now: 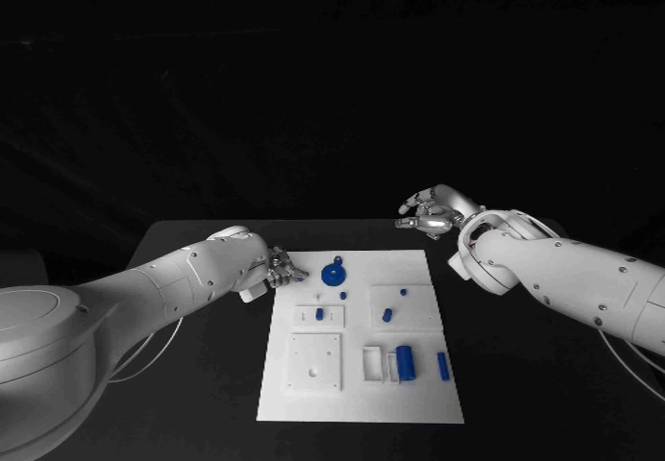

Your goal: Assemble the parts on the task board

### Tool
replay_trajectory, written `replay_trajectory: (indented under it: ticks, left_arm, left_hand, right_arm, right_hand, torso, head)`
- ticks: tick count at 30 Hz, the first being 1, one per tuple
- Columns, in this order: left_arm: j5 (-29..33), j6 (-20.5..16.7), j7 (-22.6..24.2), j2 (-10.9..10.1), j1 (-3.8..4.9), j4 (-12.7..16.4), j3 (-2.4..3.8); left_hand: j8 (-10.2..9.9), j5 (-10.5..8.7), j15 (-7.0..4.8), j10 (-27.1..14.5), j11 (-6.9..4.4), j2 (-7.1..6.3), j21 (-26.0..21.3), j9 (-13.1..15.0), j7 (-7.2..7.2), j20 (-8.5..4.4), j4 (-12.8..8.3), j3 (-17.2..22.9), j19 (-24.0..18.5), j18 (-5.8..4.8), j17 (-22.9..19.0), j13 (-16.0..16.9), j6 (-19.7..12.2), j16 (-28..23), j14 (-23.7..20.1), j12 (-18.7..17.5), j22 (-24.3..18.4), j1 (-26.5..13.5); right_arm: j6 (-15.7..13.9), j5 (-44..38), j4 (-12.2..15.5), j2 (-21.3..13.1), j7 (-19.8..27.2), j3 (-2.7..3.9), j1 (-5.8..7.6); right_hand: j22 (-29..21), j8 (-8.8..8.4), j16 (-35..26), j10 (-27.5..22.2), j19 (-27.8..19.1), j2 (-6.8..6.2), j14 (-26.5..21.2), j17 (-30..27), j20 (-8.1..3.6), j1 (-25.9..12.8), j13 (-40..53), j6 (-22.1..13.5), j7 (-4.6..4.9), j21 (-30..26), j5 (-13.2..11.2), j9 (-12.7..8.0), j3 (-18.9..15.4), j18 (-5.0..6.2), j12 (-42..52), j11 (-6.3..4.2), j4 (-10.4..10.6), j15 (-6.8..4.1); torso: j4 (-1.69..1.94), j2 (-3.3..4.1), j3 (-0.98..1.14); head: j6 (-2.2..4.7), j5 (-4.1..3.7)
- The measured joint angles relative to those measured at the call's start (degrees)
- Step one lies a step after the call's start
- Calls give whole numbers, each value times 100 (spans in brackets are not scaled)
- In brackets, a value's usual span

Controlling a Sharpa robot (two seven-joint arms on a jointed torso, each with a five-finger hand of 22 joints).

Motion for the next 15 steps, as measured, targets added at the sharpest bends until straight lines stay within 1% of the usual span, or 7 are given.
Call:
replay_trajectory:
  ticks: [3, 4, 6, 11, 13, 15]
  left_arm:
    - [6, 6, 2, 0, 0, -1, 0]
    - [7, 8, 3, 0, 0, -2, 0]
    - [10, 12, 4, 0, 0, -3, 1]
    - [31, 24, 12, 1, 3, -22, 3]
    - [49, 29, 15, 2, 4, -33, 3]
    - [65, 35, 18, 2, 4, -37, 3]
  left_hand:
    - [0, 19, 0, 13, 13, 22, 0, -9, 0, 0, -1, -31, 0, 0, 0, 0, 0, 0, 0, 0, 9, 40]
    - [0, 45, 0, 21, 21, 6, 0, -17, 0, 0, 0, -31, 0, 0, 4, 0, 0, 0, 0, 0, 16, 59]
    - [0, 57, 0, 21, 21, 45, 0, -22, 0, 0, -1, -62, 0, 0, 7, 0, 0, 0, 0, 0, 19, 99]
    - [0, 201, 0, 21, 21, 164, -26, -59, 0, 0, 0, -96, 0, 0, 15, 5, 0, 0, 0, -22, 19, 217]
    - [0, 248, 0, 21, 21, 195, -44, -66, 3, 0, -15, -112, 0, 0, 18, 7, -2, 0, 0, -22, 19, 251]
    - [0, 254, 0, 21, 21, 197, -44, -69, 19, 0, -14, -112, 0, 0, 21, 7, -19, 0, 0, -22, 18, 288]
  right_arm:
    - [0, 0, 0, 0, 0, 0, 0]
    - [-1, 0, 0, 0, 0, 0, 0]
    - [-1, 0, 0, 0, 0, 0, 0]
    - [-1, 0, 1, -1, 0, 0, 2]
    - [-1, 0, 1, -1, 0, 0, 2]
    - [-2, 0, 1, 0, 0, 0, 3]
  right_hand:
    - [0, 0, 0, 0, 0, 0, 0, 0, 0, 0, 0, 0, 0, 0, 0, 0, 0, -1, 0, 0, 0, 0]
    - [0, 0, 0, 0, 0, 0, 0, 0, 0, 0, 0, 0, 0, 0, 0, 0, 0, 0, 0, 0, 0, 0]
    - [-1, 0, 0, 0, 0, 0, 0, 0, 1, 0, 0, -1, 0, 0, 0, 0, 0, 0, 0, 0, 0, 0]
    - [-1, 0, 0, 0, -1, 0, 0, 0, 1, 0, -5, -3, -3, 0, 0, 5, 0, 0, 0, 0, 0, 0]
    - [-1, 0, 0, 0, -1, 0, 0, 0, 2, 0, -5, -3, -3, 0, 0, 5, 0, 0, 0, 0, 0, 0]
    - [-1, 0, 0, 0, -1, 0, 0, 0, 2, 0, -5, -3, -3, 0, 0, 5, -16, 0, 0, 0, 16, 0]
  torso:
    - [0, 2, 0]
    - [1, 2, 0]
    - [2, 2, 0]
    - [3, 2, 0]
    - [3, 1, 0]
    - [3, 1, 0]
  head:
    - [0, -4]
    - [0, -7]
    - [2, -8]
    - [3, -9]
    - [3, -9]
    - [3, -5]
